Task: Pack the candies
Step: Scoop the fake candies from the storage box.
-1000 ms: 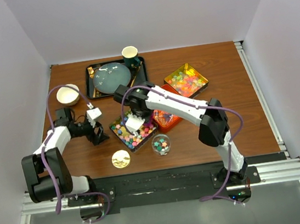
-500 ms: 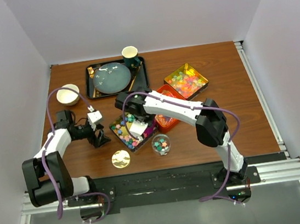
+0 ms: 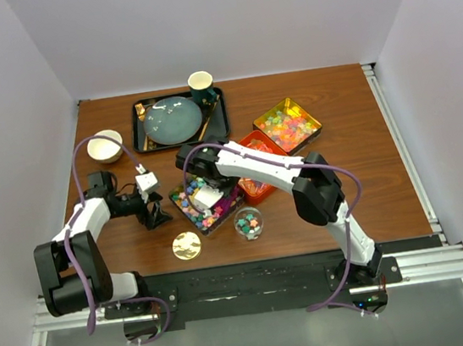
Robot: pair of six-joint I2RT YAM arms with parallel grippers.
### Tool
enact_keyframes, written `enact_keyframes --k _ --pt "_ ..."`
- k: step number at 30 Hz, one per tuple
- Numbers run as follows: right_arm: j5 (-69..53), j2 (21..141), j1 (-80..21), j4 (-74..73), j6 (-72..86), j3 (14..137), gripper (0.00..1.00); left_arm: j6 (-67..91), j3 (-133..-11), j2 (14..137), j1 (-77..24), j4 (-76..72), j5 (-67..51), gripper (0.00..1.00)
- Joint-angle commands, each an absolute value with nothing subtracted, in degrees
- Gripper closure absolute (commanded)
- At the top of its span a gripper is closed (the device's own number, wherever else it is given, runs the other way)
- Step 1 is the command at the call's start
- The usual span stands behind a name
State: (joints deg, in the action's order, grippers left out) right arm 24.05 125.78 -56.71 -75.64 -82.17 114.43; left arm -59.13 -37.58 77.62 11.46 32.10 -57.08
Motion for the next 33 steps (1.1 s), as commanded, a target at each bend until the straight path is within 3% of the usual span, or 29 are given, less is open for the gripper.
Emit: enact_keyframes --k 1,33 --pt "22.2 127.5 -57.1 -91.1 -76.0 117.2 1.00 -60.5 -38.8 79.3 11.1 32.4 -60.6 0.19" --pt "7.3 131.9 -59.2 -84.4 -77.5 118.4 1.00 -51.5 -37.4 79.9 10.7 23.6 -59.9 0.22"
